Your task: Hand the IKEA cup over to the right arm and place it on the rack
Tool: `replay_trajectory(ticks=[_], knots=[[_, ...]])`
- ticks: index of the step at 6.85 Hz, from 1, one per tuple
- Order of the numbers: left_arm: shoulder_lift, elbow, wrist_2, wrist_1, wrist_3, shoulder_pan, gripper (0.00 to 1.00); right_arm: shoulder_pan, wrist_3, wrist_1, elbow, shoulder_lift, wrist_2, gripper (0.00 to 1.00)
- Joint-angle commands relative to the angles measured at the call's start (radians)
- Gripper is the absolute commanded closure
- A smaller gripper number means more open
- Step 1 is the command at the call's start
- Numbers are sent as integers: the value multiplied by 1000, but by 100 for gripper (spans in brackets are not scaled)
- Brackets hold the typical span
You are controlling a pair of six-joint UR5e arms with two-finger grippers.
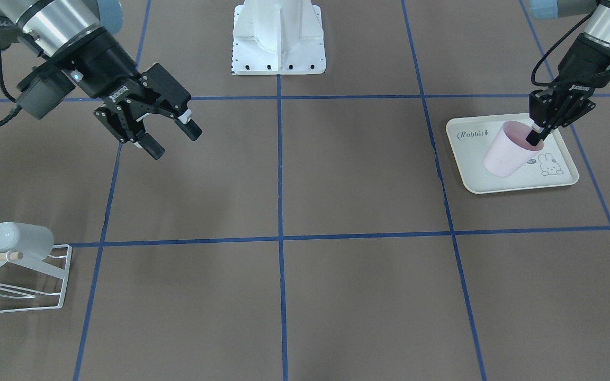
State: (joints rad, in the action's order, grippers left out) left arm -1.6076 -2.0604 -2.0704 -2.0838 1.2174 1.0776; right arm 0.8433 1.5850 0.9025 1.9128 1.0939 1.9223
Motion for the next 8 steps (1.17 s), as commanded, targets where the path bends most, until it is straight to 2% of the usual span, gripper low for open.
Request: replay_trajectory(ticks=[1, 2, 3, 5, 6, 8], knots=[[-121, 3, 24, -10, 334, -7, 100, -76, 122, -157, -61, -54, -119, 0], [-138, 12, 65, -95, 472, -34, 100, -123, 177, -228, -73, -54, -214, 0], [-140, 76, 105, -269, 605, -74, 100, -166, 220, -285, -81, -57, -301, 0], [-140, 226, 229, -694, 957, -132, 100, -190, 292, -327, -83, -89, -368, 0], [-140, 280, 328, -846, 1094, -178, 100, -202, 305, -329, -84, -110, -417, 0], [-172, 344, 551, -1046, 1328, -289, 100, -228, 322, -355, -84, -150, -474, 0]])
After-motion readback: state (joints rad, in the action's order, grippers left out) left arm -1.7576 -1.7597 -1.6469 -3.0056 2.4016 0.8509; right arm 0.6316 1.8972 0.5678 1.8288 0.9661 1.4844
